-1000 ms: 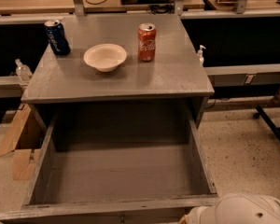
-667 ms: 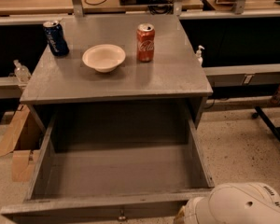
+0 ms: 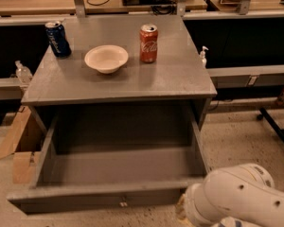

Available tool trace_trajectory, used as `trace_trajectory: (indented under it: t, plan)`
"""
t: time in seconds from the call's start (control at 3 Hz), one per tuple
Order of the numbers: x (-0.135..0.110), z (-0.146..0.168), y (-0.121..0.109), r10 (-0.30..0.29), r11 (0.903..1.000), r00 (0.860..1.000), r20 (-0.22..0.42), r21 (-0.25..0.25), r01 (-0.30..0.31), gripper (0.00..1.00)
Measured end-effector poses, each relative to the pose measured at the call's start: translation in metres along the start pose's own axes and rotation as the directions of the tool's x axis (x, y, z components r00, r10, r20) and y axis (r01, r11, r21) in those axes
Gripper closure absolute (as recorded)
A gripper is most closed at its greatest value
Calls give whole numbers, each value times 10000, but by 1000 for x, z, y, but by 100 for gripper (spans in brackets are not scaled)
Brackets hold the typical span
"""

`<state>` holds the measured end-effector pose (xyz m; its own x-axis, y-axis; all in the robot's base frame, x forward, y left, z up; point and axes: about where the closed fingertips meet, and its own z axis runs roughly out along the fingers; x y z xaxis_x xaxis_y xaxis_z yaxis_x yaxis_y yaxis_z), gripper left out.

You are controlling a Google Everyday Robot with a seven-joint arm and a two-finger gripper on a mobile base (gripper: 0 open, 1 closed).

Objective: Close top drawer

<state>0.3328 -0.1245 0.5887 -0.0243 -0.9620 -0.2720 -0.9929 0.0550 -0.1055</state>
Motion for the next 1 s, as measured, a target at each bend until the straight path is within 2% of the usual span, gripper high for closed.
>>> trace_trajectory:
  t: [0.33, 0.67, 1.0]
  plan:
    - [0, 0, 2, 0, 10000, 10000, -1, 0, 0, 100]
    - [1, 2, -31, -49, 10000, 9994, -349, -7, 49, 100]
    - [1, 3, -55, -86, 10000, 9980, -634, -28, 84, 100]
